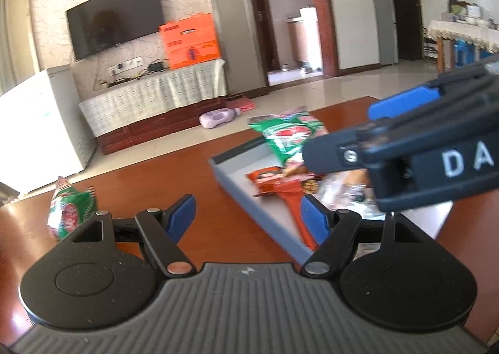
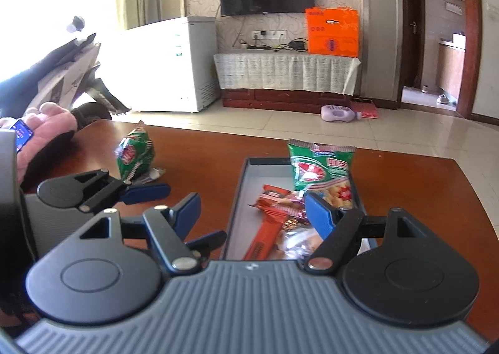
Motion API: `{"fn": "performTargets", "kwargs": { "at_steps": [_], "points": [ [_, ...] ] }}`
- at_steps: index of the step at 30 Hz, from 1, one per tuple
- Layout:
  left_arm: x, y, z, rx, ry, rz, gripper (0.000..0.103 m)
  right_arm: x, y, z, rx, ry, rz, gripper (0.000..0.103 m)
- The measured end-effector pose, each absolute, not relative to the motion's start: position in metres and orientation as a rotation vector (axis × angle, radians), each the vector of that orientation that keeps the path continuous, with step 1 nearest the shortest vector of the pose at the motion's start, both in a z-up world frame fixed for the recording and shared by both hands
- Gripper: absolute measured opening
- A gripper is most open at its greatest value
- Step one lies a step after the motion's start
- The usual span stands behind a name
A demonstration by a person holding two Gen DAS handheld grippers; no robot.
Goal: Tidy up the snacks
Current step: 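Move left gripper to green chip bag while right moves to clear stick-candy packet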
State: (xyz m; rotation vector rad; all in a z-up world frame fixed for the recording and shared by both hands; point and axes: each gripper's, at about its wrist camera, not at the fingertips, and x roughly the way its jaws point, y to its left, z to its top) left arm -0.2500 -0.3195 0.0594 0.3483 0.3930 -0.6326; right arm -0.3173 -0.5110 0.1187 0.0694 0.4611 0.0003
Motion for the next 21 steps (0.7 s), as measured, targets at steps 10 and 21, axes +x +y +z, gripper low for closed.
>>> {"fn": "performTargets", "kwargs": {
  "at_steps": [10, 21],
  "points": [
    [-0.231, -0.272, 0.068, 0.305, 0.404, -0.531, 0.079, -0.297, -0.48, 0.121, 0.05, 0.457, 0.044, 0.075],
    [-0.21, -0.223, 0.075, 0.279, 0.421, -0.438, 0.079, -0.27, -0.443, 0.116, 0.05, 0.476, 0.117, 0.075]
  ]
}}
